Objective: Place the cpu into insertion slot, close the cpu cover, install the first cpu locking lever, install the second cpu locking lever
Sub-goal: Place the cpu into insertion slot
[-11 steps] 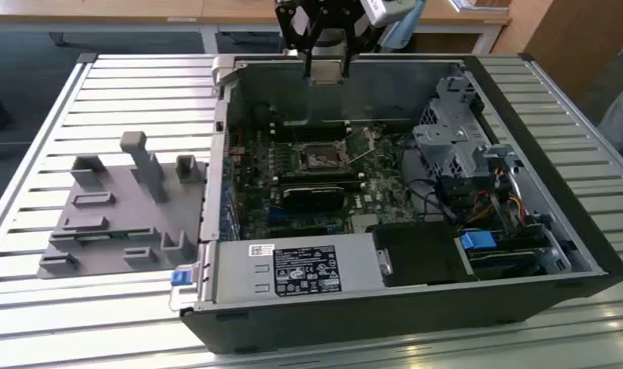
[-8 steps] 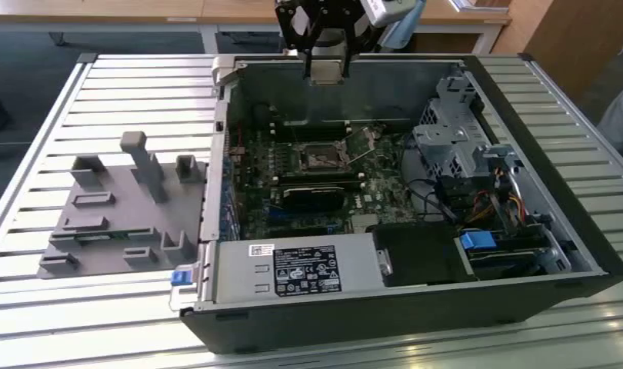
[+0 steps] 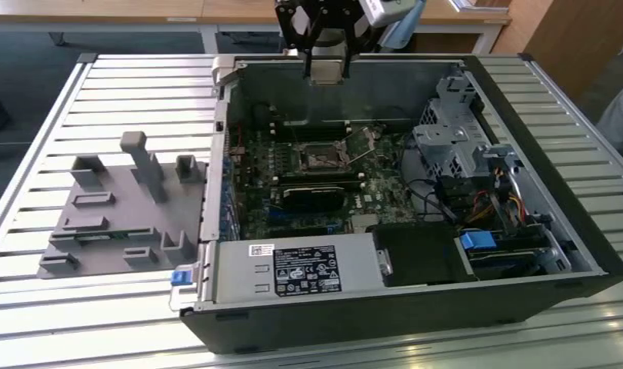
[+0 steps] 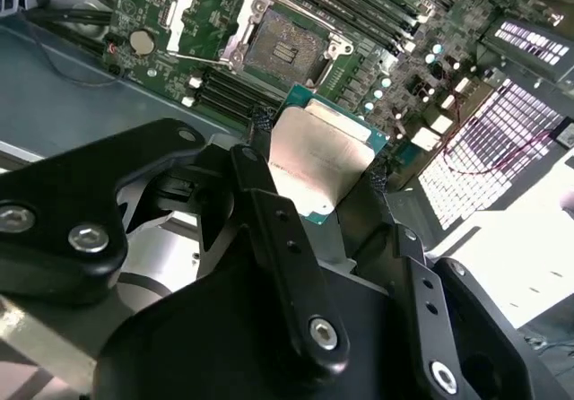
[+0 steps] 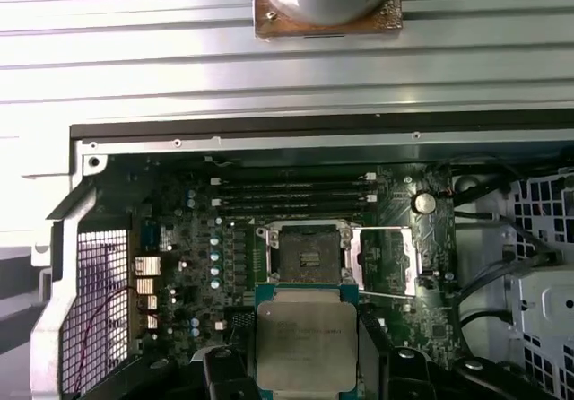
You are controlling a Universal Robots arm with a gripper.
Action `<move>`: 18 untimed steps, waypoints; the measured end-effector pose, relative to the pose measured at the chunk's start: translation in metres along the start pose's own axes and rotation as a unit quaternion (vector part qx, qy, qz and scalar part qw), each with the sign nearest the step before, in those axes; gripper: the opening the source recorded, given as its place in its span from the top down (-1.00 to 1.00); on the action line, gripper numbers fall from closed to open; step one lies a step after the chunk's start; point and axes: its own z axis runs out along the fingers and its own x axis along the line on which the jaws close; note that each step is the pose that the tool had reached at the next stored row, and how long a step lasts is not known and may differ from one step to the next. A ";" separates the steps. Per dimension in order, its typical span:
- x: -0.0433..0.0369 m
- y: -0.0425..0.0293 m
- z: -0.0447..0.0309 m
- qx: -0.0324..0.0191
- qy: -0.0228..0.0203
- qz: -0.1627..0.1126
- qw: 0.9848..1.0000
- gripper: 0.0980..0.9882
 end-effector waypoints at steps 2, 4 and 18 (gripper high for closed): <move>0.0000 0.0000 0.0002 0.000 -0.001 0.015 1.000 0.00; 0.0000 -0.0001 0.0003 0.000 -0.003 0.032 0.999 0.00; 0.0000 -0.0001 0.0011 -0.001 -0.011 0.117 0.993 0.00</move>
